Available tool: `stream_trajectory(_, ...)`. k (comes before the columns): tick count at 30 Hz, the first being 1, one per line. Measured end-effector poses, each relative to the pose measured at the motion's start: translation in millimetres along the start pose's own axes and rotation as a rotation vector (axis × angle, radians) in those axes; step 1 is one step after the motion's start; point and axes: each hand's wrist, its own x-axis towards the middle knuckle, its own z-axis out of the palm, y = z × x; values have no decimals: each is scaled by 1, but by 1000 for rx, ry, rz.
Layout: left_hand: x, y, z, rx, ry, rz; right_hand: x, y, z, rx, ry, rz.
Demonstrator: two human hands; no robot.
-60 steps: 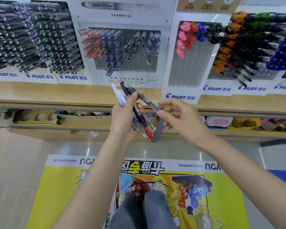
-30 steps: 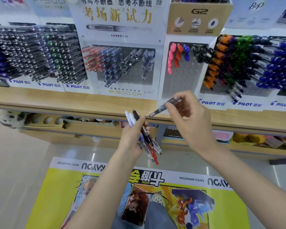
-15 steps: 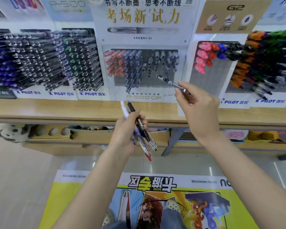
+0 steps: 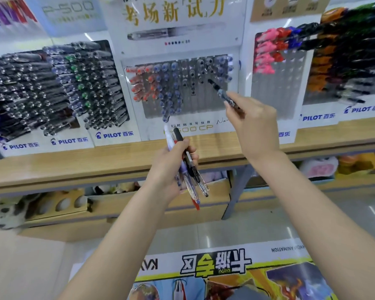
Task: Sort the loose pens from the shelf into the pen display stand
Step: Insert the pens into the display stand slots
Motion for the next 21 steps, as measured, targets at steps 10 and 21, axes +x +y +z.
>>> stream_trajectory(10,9,-10,-1,-8,-13,24,9,4,14,-61,9,-53)
stream_trajectory(21,8,-3,-3,-3,-44,60,25,-15,14,-152,17,-93)
